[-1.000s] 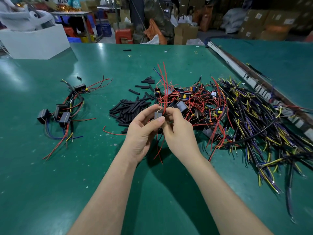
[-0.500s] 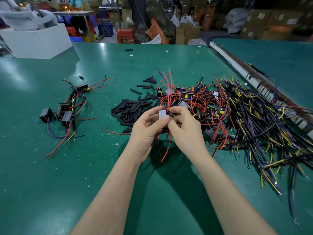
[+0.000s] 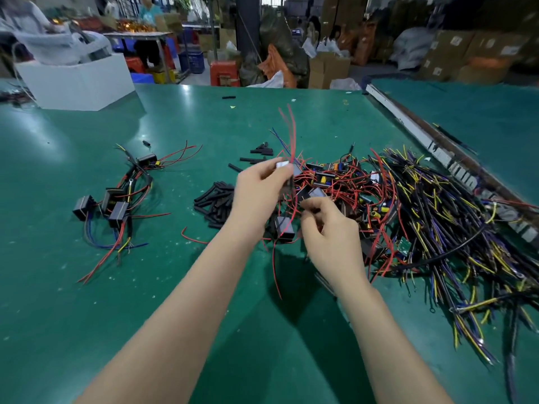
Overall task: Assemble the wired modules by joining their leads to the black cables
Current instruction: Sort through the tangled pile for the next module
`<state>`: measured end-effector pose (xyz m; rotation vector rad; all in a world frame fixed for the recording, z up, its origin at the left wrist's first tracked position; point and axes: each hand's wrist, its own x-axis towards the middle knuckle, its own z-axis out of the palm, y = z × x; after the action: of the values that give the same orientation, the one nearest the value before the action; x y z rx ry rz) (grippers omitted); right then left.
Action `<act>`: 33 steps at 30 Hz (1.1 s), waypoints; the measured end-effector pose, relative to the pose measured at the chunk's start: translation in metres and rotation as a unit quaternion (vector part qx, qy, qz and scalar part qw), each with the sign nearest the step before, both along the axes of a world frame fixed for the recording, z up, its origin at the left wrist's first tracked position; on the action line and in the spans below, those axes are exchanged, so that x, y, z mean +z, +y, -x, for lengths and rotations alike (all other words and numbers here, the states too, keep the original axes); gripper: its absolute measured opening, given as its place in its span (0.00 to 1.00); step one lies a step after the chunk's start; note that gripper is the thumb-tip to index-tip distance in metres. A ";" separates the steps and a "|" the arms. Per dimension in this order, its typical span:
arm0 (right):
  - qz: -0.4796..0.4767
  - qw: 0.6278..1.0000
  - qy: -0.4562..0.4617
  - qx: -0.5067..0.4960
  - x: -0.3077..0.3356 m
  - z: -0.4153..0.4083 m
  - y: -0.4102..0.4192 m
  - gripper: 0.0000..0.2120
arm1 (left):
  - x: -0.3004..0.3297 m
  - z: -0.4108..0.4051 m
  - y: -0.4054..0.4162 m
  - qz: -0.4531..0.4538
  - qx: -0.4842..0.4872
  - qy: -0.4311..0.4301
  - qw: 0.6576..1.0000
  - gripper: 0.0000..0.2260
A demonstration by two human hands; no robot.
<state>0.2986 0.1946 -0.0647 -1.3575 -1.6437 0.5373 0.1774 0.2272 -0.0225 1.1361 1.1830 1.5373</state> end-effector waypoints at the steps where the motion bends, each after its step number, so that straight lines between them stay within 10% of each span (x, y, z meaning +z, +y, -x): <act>1: 0.002 1.000 0.003 -0.005 0.000 0.000 0.001 0.08 | 0.009 -0.006 0.011 0.006 -0.004 0.027 1.000 0.04; 6: 0.029 0.999 0.033 -0.023 0.004 0.000 0.001 0.11 | 0.031 -0.030 0.058 0.070 -0.057 0.175 0.980 0.13; 10: 0.044 0.996 0.076 -0.035 0.006 0.001 0.001 0.14 | 0.026 -0.014 0.069 0.051 0.005 0.478 0.877 0.12; 14: 0.065 0.996 0.059 -0.030 0.007 0.003 -0.001 0.15 | 0.011 0.002 0.068 0.135 -0.068 0.585 0.797 0.11; 21: 0.079 0.990 0.115 -0.038 0.011 0.001 -0.003 0.31 | 0.006 0.002 0.061 0.173 -0.117 0.258 0.943 0.10; 27: 0.102 0.948 0.287 -0.088 0.010 -0.002 0.005 0.42 | 0.011 0.014 0.073 0.113 -0.078 0.500 0.855 0.09; 33: 0.108 0.956 0.260 -0.089 0.007 0.000 0.006 0.44 | 0.013 0.004 0.100 0.152 0.006 0.368 0.918 0.12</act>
<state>0.2982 0.2011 -0.0574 -1.3576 -1.0481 0.8986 0.1736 0.3275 -0.0098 1.5405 1.8439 0.8785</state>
